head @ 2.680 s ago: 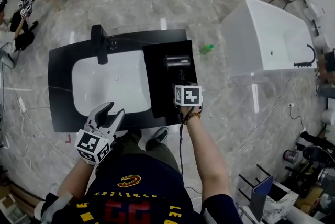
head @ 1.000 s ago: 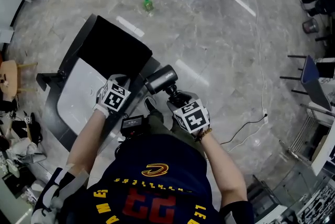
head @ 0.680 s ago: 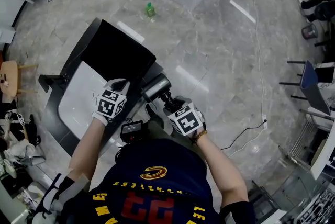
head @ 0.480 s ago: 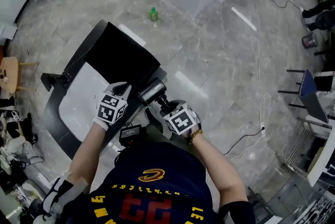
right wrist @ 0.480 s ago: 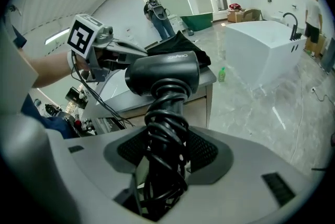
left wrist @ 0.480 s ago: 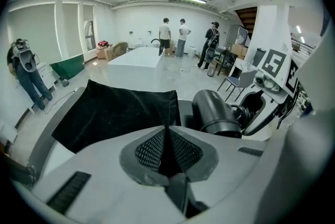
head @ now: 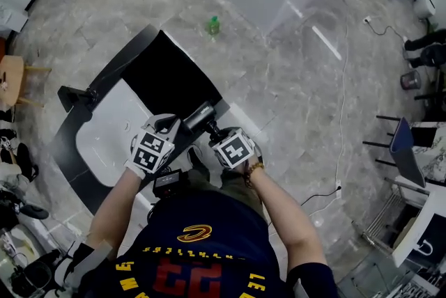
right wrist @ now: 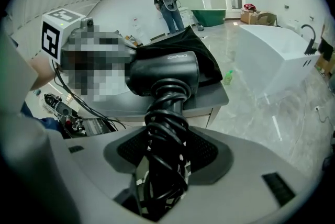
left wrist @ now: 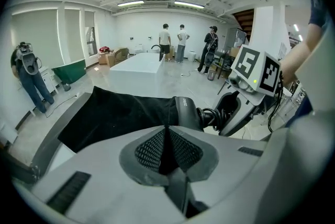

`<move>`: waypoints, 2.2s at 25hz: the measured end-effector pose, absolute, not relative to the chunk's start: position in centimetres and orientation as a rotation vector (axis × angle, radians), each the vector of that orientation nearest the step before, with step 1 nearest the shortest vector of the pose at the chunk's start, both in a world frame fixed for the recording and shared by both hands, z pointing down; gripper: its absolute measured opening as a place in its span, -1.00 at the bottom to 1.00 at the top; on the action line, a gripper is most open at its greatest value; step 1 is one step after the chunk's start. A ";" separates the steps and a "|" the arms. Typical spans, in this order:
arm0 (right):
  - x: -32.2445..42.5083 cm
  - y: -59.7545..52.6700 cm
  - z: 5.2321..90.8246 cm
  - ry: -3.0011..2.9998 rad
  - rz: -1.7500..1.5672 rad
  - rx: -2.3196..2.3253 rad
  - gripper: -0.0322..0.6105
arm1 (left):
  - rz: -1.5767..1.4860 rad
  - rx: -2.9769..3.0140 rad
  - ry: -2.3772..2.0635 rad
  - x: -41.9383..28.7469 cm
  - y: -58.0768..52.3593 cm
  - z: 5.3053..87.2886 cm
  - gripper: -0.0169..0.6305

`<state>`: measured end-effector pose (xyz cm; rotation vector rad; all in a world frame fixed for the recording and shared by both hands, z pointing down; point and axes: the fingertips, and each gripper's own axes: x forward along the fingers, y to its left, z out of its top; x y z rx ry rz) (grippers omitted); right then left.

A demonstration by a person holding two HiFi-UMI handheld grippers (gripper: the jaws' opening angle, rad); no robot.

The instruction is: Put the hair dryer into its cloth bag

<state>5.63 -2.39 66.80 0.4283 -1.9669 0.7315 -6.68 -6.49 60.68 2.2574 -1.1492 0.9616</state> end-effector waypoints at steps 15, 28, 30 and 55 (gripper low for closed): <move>-1.3 -6.5 68.1 -2.004 0.687 0.410 -0.19 | 0.765 2.273 -1.181 -6.7 -5.9 59.0 -0.87; -4.3 -9.5 67.8 -2.057 0.590 0.431 -0.16 | 0.707 2.187 -1.208 -7.0 -5.9 60.3 -0.87; -2.5 -9.6 65.5 -2.101 0.641 0.464 -0.06 | 0.718 2.195 -1.212 -6.9 -6.3 60.2 -0.87; -1.6 -8.0 66.2 -2.246 0.478 0.666 -0.50 | 0.744 2.204 -1.233 -5.2 -6.0 60.3 -0.87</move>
